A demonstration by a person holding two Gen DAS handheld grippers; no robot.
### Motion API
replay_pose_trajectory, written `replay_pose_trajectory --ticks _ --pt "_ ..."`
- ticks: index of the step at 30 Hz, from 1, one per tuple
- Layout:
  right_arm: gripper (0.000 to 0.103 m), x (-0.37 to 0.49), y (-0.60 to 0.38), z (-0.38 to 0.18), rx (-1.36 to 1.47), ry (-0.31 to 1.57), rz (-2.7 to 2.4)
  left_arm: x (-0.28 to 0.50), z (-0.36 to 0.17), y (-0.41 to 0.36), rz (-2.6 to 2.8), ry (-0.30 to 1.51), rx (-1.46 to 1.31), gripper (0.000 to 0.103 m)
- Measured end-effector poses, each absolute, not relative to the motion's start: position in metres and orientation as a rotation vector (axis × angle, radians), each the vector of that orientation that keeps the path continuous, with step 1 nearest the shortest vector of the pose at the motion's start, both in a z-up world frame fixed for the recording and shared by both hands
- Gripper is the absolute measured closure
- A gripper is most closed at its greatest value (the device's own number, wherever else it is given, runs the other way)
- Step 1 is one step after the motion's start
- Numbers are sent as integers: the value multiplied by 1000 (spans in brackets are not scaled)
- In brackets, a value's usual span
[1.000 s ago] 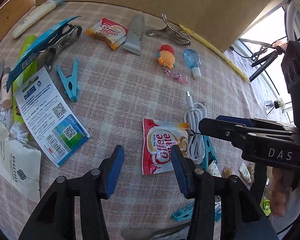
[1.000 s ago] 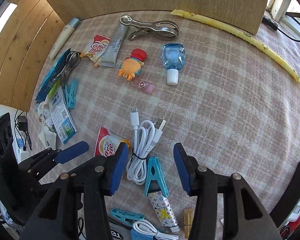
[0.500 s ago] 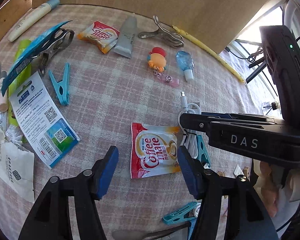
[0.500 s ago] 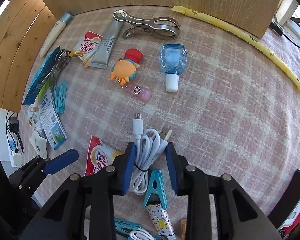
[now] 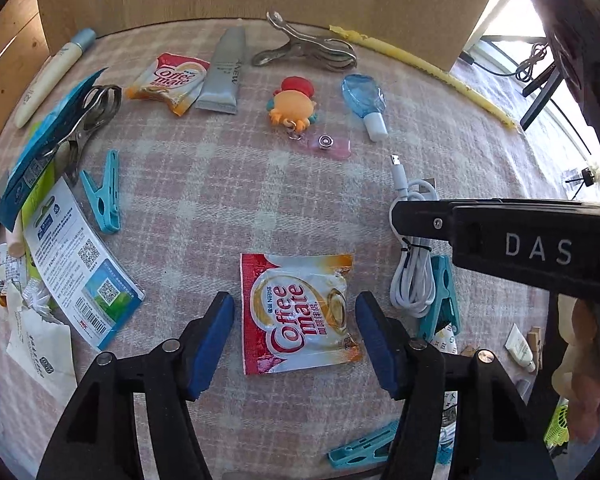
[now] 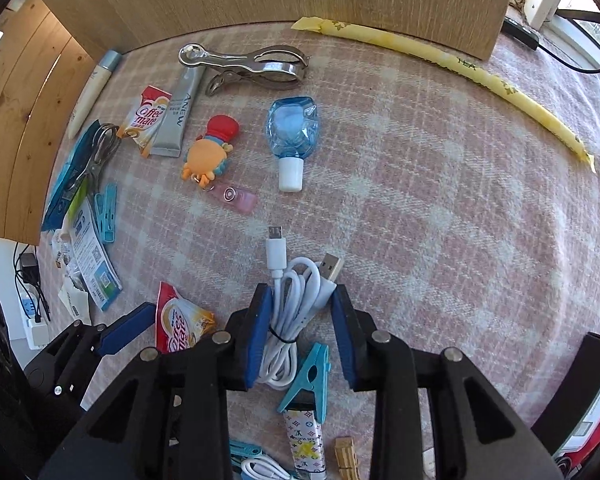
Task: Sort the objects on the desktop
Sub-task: 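Close the right tool on the white cable while the left tool grasps the Coffee-mate sachet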
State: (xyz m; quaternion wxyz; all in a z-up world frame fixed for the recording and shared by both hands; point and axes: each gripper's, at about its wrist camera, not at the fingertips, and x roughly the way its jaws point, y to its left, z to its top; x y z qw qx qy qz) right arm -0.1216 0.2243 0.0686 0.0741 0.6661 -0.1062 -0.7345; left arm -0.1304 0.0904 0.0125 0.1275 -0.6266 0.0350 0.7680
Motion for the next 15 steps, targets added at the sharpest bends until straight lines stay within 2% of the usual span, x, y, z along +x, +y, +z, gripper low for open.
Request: replay_pose_trajectory --ticks 1,2,6,9,13,15 --pt "73 -121 224 69 1998 -318 -2206 -130 13 91 2250 124 -1821 54" --pt "73 -121 224 69 1997 -317 -2206 -129 14 90 2263 135 -1816 56" --pt "76 -118 222 72 1983 -319 -2201 -128 16 78 2270 69 -1809 58" --pt "79 -115 221 78 1965 -323 -2200 -127 25 69 2292 9 -1803 72" --pt "81 -112 217 84 1940 -301 -2207 -125 30 61 2308 22 -1802 75" --pt "81 -111 216 87 1926 -306 -2212 -124 33 55 2310 -7 -1797 92"
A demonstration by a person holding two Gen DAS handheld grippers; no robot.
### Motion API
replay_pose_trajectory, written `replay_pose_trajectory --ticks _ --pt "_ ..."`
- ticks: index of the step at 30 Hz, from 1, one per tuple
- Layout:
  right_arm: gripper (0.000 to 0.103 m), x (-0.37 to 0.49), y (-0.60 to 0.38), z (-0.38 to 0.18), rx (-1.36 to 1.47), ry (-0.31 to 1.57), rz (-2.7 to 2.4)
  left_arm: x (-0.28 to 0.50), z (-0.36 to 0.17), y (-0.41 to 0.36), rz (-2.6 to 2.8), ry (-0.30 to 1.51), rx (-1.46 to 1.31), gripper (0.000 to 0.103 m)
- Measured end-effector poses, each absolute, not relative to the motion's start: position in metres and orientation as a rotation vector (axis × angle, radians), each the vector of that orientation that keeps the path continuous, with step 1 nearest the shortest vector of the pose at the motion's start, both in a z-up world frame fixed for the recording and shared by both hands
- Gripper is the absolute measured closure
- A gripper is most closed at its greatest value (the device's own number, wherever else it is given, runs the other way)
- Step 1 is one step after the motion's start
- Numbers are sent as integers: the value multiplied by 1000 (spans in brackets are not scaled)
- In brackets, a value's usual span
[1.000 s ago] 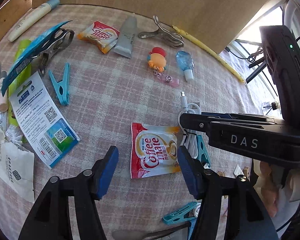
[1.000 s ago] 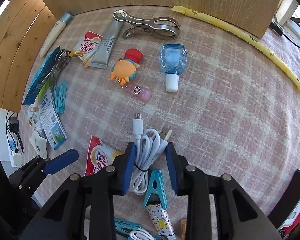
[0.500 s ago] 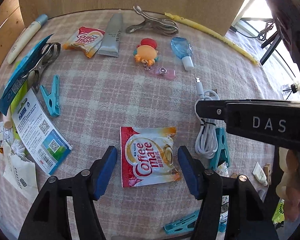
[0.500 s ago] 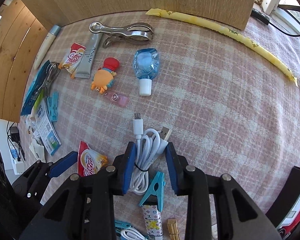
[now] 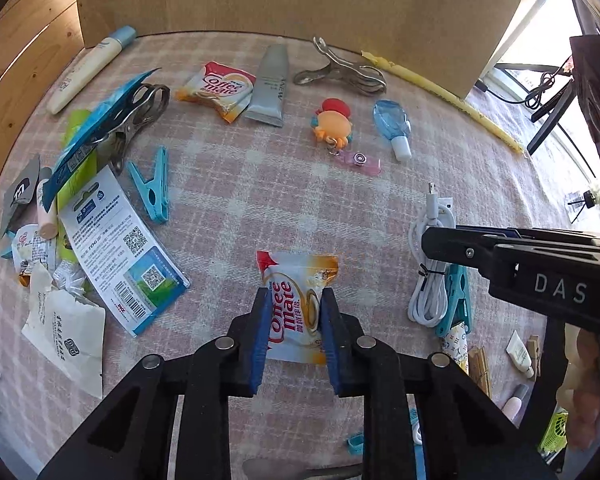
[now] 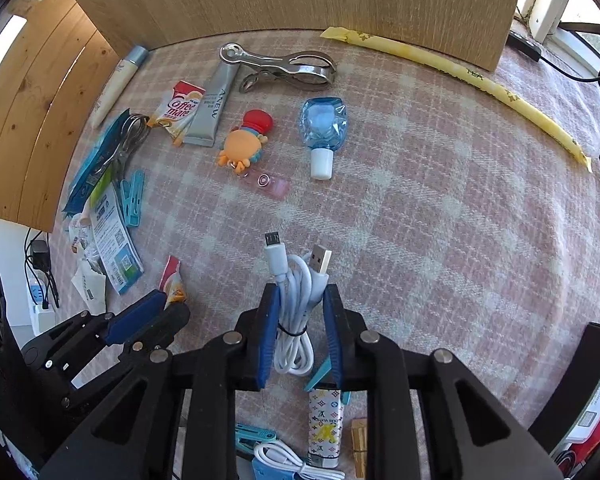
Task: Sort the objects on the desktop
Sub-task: 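Close the right tool on the white cable while the left tool grasps the Coffee-mate sachet, then carry both items over the black tray and open both tools to release them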
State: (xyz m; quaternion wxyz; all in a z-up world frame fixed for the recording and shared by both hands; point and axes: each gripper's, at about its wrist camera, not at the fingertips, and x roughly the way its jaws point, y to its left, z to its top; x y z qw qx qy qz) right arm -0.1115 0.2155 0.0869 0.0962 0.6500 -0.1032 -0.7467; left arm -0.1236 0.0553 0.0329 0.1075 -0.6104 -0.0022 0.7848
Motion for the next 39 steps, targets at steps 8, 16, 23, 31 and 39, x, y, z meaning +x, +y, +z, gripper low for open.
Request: replay_pose_trajectory --ticks 8,16,23,31,39 --pt "92 -102 227 108 1865 -322 -2219 -117 47 36 2339 -111 -1773 96" --pt "93 -106 209 114 1833 -298 -2228 -109 63 22 2382 -151 -1730 97" --pt "93 -92 221 133 1792 -323 -2227 -94 88 31 2391 -133 -1654 97" --pt "93 -49 269 180 1725 -364 -2267 -71 129 71 2368 -60 -1514 97" --pt "93 9 350 206 1731 -404 -2393 -36 155 144 2263 59 -1401 97"
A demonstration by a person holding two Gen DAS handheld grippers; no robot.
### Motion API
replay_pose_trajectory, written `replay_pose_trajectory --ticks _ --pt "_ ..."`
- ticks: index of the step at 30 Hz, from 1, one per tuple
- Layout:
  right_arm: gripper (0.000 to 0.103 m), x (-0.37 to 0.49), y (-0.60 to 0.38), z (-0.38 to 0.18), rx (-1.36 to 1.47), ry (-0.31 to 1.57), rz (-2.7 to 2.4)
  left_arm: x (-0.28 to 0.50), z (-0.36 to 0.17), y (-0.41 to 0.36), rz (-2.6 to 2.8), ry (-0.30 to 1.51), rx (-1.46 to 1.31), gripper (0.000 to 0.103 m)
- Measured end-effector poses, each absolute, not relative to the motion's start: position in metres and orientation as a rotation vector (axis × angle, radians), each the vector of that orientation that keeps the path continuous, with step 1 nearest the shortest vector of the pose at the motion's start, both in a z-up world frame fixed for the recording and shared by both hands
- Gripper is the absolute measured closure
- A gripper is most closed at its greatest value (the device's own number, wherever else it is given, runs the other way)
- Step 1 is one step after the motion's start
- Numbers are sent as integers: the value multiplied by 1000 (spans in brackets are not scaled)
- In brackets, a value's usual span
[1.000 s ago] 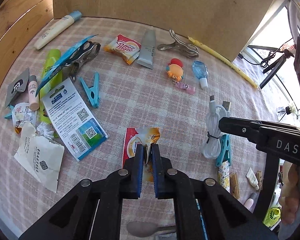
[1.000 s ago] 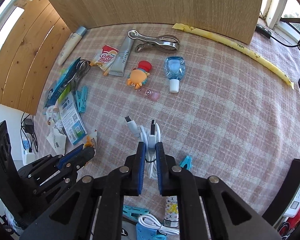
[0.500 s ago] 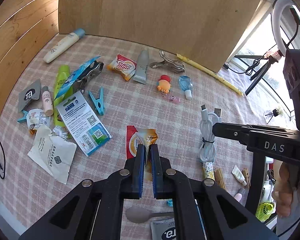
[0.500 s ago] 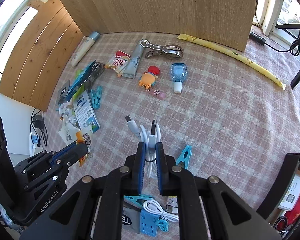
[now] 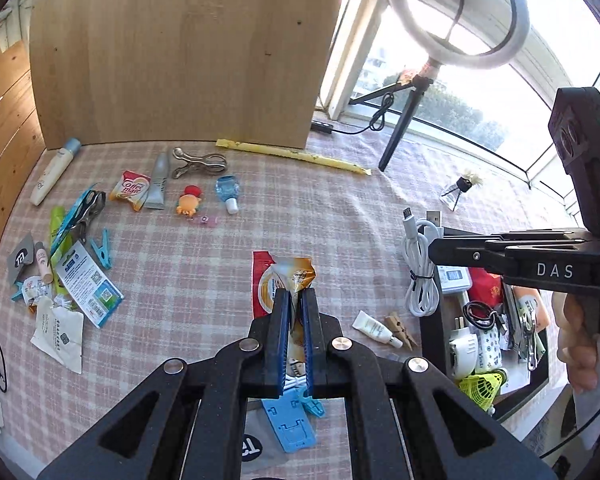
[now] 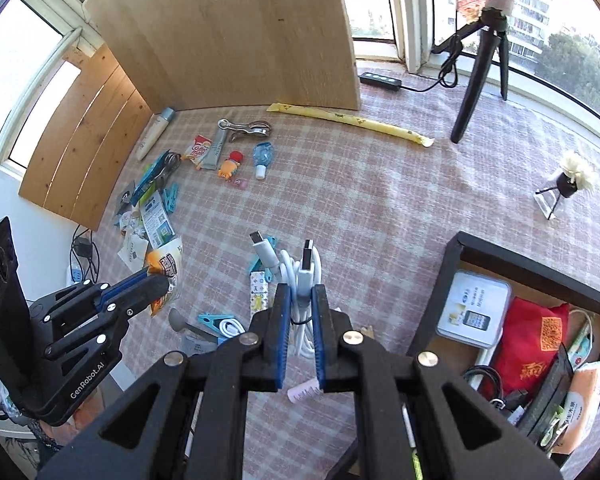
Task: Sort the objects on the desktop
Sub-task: 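Carry both items over the black tray and open both tools to release them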
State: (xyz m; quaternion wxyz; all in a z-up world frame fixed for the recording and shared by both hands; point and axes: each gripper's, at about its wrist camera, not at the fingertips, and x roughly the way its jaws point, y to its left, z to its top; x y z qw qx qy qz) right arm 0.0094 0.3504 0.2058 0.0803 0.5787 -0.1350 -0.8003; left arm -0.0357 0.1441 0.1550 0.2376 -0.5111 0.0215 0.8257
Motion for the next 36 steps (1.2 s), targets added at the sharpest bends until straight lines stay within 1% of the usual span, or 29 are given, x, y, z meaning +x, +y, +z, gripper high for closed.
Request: replay_pose_trajectory --ticks 5,11,14,18,27,36 --pt "93 48 413 213 1767 -416 -2521 -8 158 206 2154 158 -1352 97" --pt "93 87 479 210 1828 -500 -2625 25 152 280 2022 265 -1316 97" --pt "93 101 503 207 1857 -543 -2651 41 152 311 1967 304 -1295 97" --pt "93 116 522 207 1878 -543 -2700 61 152 345 1904 354 -1266 97" --pt "92 138 546 204 1896 -579 -2735 93 151 395 1810 444 -1221 97" --pt "93 144 554 205 1892 -590 -2753 104 147 411 1787 479 -1209 97"
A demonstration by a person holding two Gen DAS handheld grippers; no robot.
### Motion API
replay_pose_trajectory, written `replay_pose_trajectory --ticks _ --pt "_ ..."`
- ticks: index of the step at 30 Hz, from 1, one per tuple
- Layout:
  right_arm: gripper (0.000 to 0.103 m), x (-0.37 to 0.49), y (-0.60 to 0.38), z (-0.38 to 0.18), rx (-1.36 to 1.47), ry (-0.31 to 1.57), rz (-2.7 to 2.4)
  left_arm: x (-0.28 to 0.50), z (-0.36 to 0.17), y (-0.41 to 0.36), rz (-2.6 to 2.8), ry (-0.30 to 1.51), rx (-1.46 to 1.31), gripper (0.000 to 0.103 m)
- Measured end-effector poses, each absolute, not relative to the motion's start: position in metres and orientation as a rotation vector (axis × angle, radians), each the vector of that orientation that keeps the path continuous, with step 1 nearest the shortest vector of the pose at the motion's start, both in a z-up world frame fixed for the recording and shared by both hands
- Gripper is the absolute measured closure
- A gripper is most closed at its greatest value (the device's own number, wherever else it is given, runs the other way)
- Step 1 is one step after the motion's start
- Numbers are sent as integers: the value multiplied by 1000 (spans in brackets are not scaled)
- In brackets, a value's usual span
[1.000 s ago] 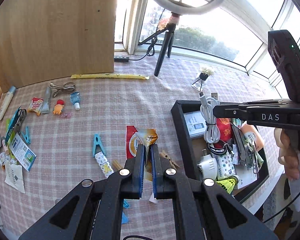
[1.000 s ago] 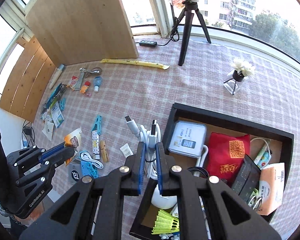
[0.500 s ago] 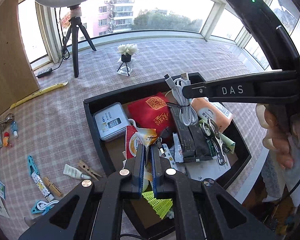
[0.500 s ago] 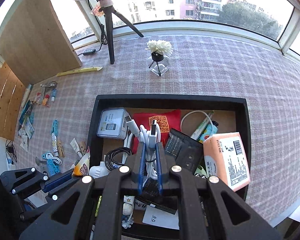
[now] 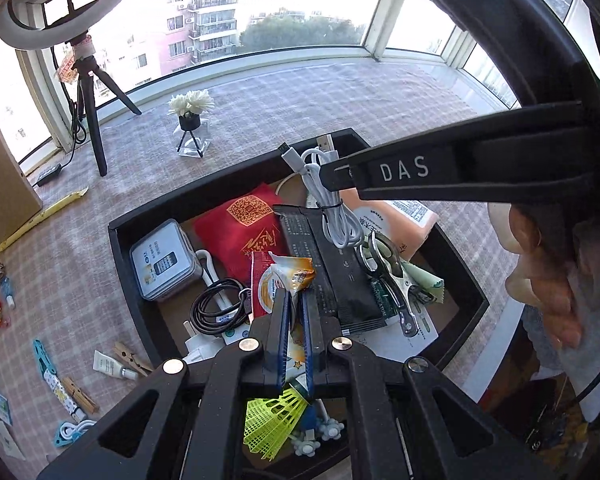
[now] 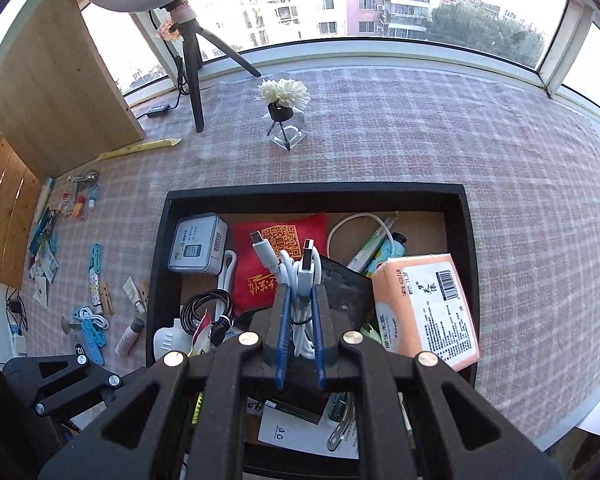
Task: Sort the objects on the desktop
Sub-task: 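Carry both items over the black tray and open both tools to release them, then withdraw both open tools from the tray back toward the table items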
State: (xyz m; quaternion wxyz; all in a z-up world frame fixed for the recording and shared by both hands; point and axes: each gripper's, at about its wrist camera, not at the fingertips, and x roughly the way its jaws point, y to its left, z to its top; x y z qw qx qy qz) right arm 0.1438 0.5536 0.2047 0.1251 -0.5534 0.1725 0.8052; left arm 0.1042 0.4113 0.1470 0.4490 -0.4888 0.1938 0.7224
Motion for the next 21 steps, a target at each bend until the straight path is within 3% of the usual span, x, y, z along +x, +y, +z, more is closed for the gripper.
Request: replay_pose_trajectory --ticks 6,7,8,9,10,21 --pt "92 146 563 203 -1596 526 2333 105 147 418 1797 480 -1195 96" --pt "90 147 565 204 -1584 541 2334 104 148 419 1805 472 -1189 82" --pt "86 146 569 205 -1579 556 2324 103 149 419 1811 464 -1192 49" --pt "78 147 571 207 -1565 570 2317 101 151 418 1818 440 -1179 37" --pt "72 148 574 209 -1546 577 2321 102 154 415 1829 421 -1156 34" --pt "71 143 566 218 -1536 579 2344 102 162 407 1852 444 -1125 36"
